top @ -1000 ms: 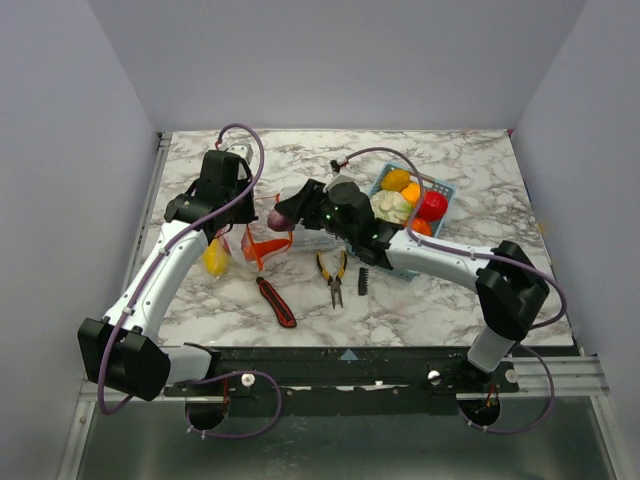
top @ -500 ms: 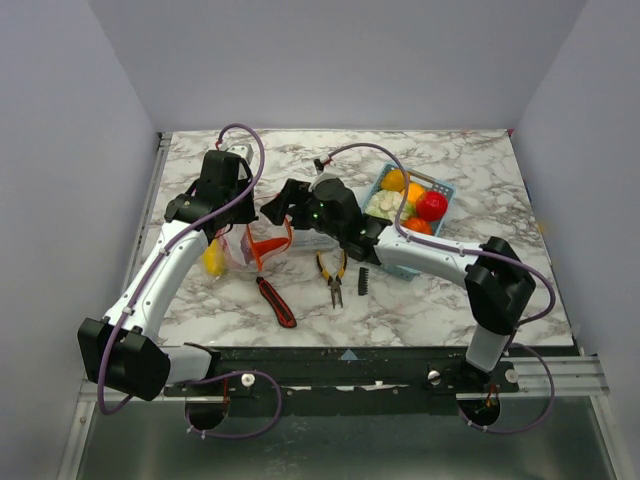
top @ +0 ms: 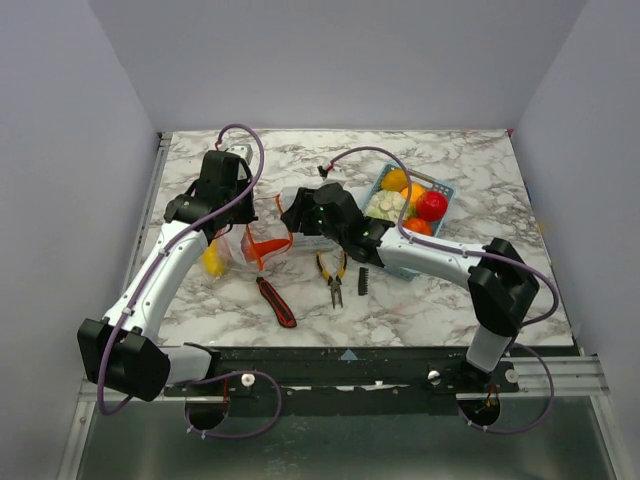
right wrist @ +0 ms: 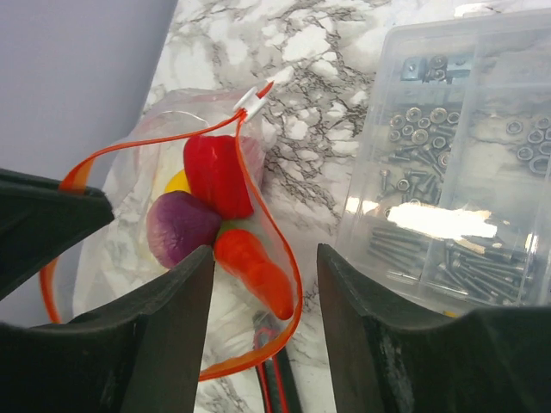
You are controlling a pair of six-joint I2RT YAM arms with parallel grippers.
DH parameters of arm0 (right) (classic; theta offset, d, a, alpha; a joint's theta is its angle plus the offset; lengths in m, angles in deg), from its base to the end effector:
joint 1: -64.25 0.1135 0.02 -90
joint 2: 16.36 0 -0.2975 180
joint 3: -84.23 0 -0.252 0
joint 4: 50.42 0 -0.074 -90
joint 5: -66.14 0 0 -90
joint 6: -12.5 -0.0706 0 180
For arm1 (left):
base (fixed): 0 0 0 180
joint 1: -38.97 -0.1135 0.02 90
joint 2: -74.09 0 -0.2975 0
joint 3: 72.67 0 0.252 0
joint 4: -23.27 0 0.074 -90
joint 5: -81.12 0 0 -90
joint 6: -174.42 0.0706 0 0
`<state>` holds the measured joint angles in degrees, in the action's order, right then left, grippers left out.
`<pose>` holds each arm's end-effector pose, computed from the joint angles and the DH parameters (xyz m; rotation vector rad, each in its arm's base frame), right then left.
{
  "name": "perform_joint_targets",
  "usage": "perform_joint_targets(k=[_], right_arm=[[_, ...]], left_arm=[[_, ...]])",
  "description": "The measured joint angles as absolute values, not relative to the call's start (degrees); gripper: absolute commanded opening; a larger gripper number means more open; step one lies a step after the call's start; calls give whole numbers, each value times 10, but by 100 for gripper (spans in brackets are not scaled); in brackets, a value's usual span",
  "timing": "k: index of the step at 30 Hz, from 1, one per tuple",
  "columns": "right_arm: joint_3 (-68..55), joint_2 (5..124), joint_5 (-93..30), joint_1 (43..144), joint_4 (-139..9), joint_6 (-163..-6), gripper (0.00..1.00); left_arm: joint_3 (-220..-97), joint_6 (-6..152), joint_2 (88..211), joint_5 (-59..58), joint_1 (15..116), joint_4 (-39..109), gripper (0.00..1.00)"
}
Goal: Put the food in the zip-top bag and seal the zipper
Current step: Adjust the zipper food storage bag at the center of the board.
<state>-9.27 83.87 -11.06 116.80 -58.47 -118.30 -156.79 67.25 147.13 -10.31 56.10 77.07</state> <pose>0.2862 0.3480 0.2935 -0.0545 2.0400 0.8460 0.2745 -0.0828 0.3484 -0.0136 2.3319 -0.2732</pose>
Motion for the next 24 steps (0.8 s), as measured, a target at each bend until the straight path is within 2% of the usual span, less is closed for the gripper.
perform_joint_targets(k=[4,8,11,15,20,24], right_arm=[[-73,873,-111,1168,-599,-1176,49],[-49,912,-116,1168,-618,-1167,26],[-23,936,-127,1168,-639,-1165,1],[28,954,-167,1168,-661,-1179,0],[151,976,-242,1181,-670,-1214,0],[192,978,-301,1191,-615,-1279,0]], left_arm=[[-1568,673,1471,-104,561,770,0],[-1568,673,1471,-106,561,770,0],[-1568,673,1471,-113,561,770,0],[-1568,667,1466,-146,561,775,0],[-1598,629,1446,-220,562,826,0],[-1637,607,1384,-307,563,852,0]])
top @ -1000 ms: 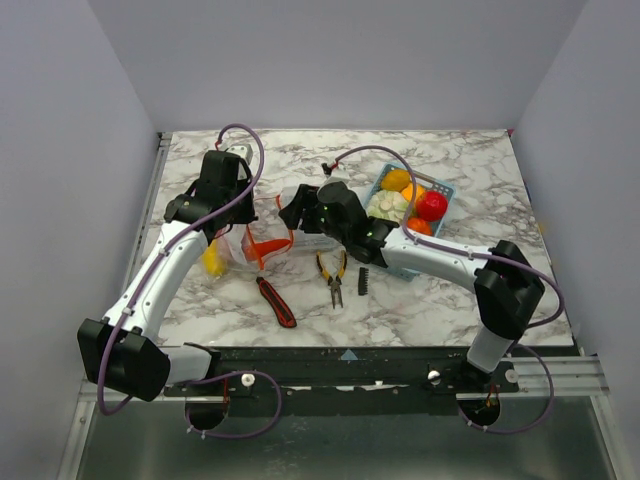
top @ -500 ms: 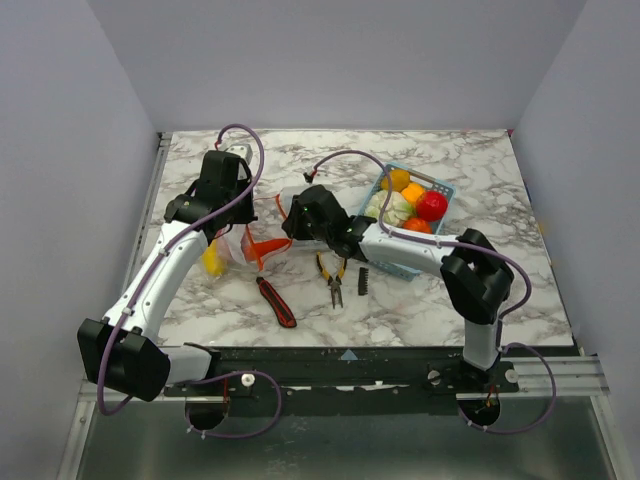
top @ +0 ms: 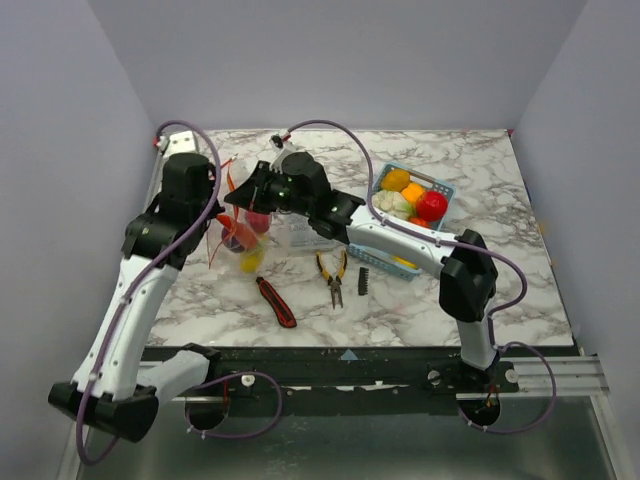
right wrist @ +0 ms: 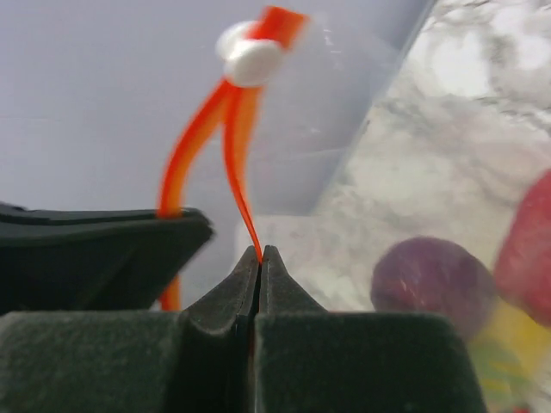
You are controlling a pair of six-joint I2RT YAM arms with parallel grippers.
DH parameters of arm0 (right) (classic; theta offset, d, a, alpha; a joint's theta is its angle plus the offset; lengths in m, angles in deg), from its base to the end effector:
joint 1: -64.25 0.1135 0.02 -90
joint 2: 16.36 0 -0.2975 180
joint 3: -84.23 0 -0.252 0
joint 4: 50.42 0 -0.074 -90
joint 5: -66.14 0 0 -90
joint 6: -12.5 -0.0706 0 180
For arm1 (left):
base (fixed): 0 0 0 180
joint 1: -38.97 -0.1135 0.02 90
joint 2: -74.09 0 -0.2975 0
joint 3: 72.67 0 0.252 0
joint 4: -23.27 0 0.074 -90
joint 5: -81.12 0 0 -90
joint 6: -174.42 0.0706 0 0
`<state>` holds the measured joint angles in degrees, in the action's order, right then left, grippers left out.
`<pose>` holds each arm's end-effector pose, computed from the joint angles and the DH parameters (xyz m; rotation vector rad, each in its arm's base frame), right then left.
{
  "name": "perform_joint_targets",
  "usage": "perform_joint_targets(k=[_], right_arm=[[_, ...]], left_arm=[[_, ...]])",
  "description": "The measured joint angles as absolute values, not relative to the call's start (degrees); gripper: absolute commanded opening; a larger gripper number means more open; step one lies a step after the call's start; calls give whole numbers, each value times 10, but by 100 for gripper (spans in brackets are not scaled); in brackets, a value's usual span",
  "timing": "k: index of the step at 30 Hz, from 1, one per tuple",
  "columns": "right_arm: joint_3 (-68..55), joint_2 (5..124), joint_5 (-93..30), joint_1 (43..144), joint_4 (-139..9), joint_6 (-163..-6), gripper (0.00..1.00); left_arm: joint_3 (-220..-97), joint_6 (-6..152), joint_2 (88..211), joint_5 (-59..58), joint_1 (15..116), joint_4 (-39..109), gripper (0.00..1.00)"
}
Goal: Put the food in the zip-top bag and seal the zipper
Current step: Adjust the zipper food storage bag at the center of the board.
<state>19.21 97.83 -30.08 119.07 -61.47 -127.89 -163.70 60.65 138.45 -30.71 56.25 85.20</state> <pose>0.3024 0.4423 0.3627 -0.1663 1.9748 1.3790 0.2278 -0.0434 0.4143 -0.3322 2.1104 -0.0019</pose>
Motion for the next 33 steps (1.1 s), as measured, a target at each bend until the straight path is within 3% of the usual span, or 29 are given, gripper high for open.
perform_joint_targets(k=[7,14,24,30,33], right_arm=[[193,1003,-321,1203,-596,-1323,0],[203,1031,-321,1206,-632,-1325,0],[167,1031,-320,1208,-582,-1328,1],[111,1031,-305,1209,-602,-1318,8],[111,1027,-290,1209,-609,-1303,17]], left_arm=[[-1570,613,1252,-420,559,816,0],[-1576,618,1316,-431,558,833,0],[-1526,640,1285,-445,556,769,0],[-1529,652,1386,-427,556,781,0],[-1531,656,1387,-404,556,786,0]])
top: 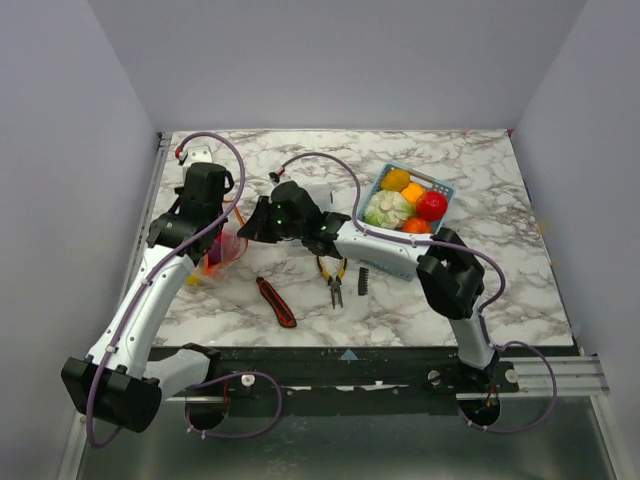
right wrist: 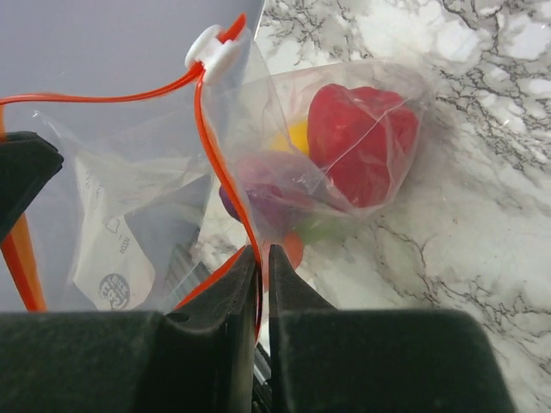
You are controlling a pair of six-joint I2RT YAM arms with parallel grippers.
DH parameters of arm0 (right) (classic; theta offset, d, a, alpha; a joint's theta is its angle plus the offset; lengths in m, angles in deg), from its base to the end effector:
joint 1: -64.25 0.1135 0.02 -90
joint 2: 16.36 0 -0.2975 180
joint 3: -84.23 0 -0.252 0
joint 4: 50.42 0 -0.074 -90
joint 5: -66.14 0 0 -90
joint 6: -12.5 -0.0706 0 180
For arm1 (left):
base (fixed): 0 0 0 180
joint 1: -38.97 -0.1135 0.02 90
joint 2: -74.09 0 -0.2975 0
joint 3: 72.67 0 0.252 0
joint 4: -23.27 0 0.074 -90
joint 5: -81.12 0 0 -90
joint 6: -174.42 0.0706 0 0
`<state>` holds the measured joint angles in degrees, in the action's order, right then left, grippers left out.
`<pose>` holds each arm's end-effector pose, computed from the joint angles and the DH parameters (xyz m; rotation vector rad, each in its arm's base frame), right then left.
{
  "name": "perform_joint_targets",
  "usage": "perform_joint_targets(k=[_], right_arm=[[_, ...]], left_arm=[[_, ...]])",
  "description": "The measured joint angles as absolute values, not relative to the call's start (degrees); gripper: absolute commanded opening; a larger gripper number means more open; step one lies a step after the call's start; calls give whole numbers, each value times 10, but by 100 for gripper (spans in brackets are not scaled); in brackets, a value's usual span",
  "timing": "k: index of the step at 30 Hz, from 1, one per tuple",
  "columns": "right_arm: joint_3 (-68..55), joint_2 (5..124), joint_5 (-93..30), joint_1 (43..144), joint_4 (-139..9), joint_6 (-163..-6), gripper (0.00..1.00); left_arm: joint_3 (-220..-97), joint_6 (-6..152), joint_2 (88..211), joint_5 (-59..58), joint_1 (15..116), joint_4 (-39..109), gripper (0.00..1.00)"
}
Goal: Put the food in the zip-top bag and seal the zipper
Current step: Adjust the zipper food storage bag at the center of the board, then pick up the fake vegetable from the bin.
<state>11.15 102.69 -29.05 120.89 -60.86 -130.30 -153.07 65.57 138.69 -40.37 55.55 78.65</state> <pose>0.2939 0.4580 0.2652 -0.1413 2.2139 1.2659 0.2389 -0.0327 0.3653 -0.3261 2.1324 0.2680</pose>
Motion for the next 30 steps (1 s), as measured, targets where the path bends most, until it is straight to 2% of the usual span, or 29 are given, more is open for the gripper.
perform_joint_targets(k=[3,9,18,23,30], right_arm=[[109,1010,-276,1209,-619,-1283,33],[84,923,-214,1209,-667,-1228,52],[21,785,2,1209,-772,-1150,71],[-19,760,129,1196,-850,-1139,76],[-68,760,171,1130,-960,-1176,82]], left_arm=[[-1532,659,1372,-377,556,784,0],[-1510,673,1357,-323,556,758,0],[-1496,677,1360,-247,556,742,0],[-1494,677,1360,-220,556,736,0],[-1494,677,1360,-194,556,734,0]])
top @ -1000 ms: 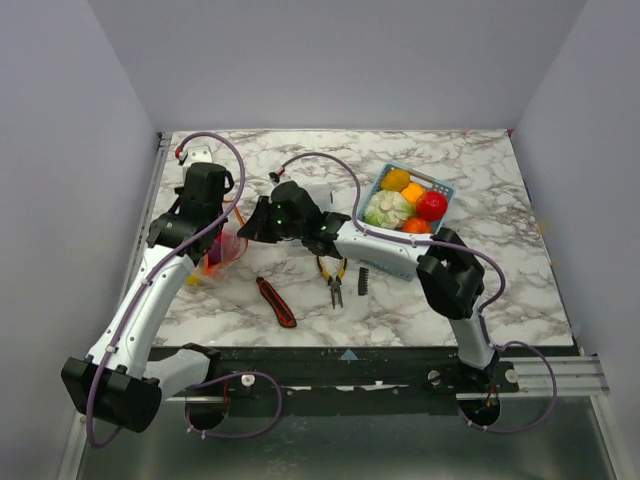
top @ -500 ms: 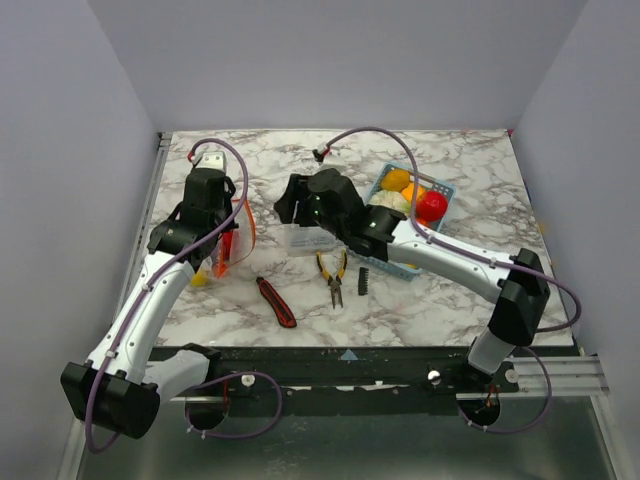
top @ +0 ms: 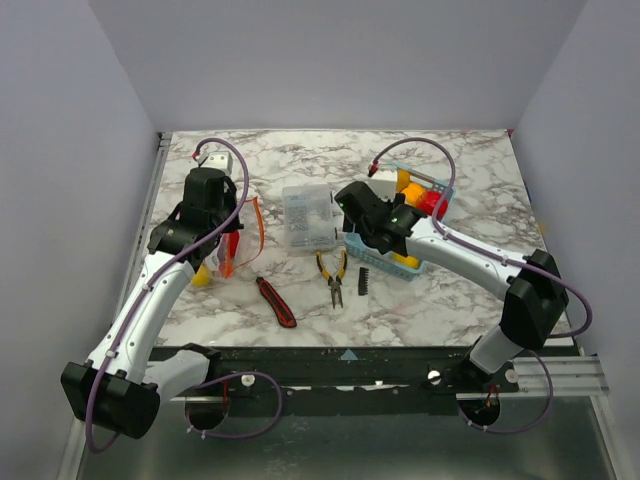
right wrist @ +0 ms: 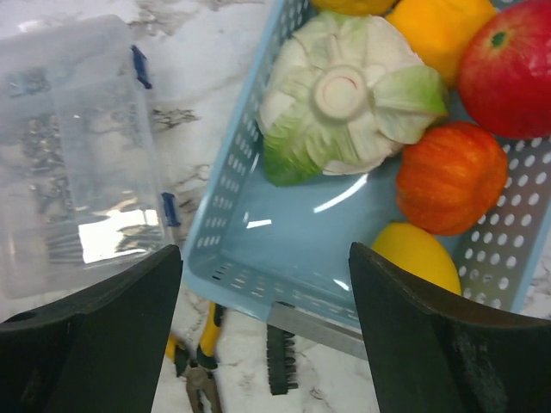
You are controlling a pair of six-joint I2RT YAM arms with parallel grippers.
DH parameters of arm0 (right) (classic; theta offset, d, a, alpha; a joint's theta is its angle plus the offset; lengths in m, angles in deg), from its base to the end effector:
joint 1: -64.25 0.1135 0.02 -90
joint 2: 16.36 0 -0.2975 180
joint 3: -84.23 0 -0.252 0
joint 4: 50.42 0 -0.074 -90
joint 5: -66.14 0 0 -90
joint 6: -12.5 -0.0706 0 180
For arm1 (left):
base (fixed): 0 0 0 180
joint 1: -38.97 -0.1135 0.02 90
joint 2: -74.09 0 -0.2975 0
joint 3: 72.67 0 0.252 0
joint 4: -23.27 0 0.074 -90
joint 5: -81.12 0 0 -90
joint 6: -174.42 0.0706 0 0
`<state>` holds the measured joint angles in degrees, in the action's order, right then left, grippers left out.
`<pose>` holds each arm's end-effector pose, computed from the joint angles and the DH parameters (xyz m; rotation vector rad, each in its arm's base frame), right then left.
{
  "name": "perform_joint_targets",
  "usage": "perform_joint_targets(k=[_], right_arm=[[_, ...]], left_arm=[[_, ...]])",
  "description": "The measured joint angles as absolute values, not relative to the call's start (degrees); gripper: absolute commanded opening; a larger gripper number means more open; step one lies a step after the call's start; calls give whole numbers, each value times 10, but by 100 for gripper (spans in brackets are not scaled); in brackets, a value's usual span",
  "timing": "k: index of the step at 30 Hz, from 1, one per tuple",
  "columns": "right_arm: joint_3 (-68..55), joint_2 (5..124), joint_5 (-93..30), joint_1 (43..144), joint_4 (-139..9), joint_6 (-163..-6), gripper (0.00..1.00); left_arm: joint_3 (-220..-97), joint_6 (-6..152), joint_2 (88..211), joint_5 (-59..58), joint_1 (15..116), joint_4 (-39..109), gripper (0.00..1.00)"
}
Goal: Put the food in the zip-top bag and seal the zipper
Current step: Pick up the fake vegetable from the bin.
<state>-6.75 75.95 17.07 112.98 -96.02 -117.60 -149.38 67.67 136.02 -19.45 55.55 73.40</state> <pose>0.2770 0.2456 0.3004 0.1386 2.1720 -0.0089 0.2343 -0.0563 0.3573 -0.1072 2.1761 -0.1296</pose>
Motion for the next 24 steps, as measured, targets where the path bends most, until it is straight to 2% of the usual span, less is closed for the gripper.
perform_joint_targets(k=[14,24], right_arm=[[-80,787,181,1106,-1054,-1239,94],[-137,784,183,1042,-883,-1126,100]], left_arm=[[-1489,676,1352,-165,551,731,0],[-1487,673,1352,-154,544,730,0]])
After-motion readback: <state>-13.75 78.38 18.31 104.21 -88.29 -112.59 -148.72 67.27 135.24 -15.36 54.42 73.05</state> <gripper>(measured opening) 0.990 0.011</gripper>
